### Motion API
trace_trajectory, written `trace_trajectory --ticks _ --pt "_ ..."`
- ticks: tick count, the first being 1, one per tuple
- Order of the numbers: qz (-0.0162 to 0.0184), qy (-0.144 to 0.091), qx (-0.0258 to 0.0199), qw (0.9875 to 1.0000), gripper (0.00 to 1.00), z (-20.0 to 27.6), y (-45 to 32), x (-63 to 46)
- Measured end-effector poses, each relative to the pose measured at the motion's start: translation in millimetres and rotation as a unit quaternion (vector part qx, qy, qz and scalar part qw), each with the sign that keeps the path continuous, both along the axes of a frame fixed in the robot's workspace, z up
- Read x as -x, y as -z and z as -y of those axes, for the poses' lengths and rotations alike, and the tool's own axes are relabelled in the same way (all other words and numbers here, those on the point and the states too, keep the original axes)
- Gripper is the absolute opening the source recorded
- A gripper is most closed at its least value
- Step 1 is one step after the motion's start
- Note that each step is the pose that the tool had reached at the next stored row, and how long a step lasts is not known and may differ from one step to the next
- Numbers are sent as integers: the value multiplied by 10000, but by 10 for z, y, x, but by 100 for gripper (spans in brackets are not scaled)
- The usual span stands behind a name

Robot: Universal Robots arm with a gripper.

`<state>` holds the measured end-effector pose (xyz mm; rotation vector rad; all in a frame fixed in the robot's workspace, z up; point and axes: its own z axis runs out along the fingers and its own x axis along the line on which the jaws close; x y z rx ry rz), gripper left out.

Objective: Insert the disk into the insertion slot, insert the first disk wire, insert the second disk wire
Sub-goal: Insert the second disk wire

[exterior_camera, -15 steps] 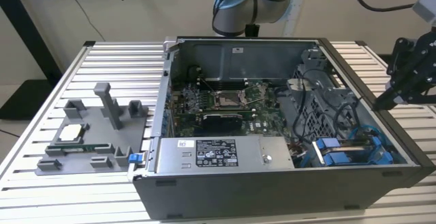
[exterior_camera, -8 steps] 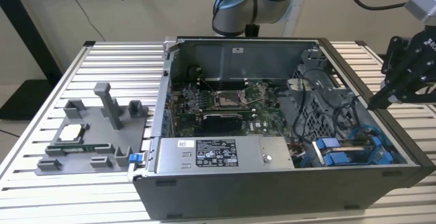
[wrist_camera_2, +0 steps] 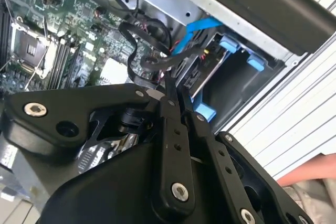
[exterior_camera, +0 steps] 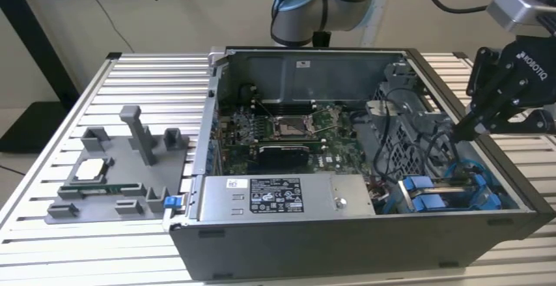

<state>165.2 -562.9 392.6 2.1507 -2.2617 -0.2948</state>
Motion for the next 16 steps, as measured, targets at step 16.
trace_trajectory --ticks 16 --pt "74 -4 -37 10000 0 55 0 188"
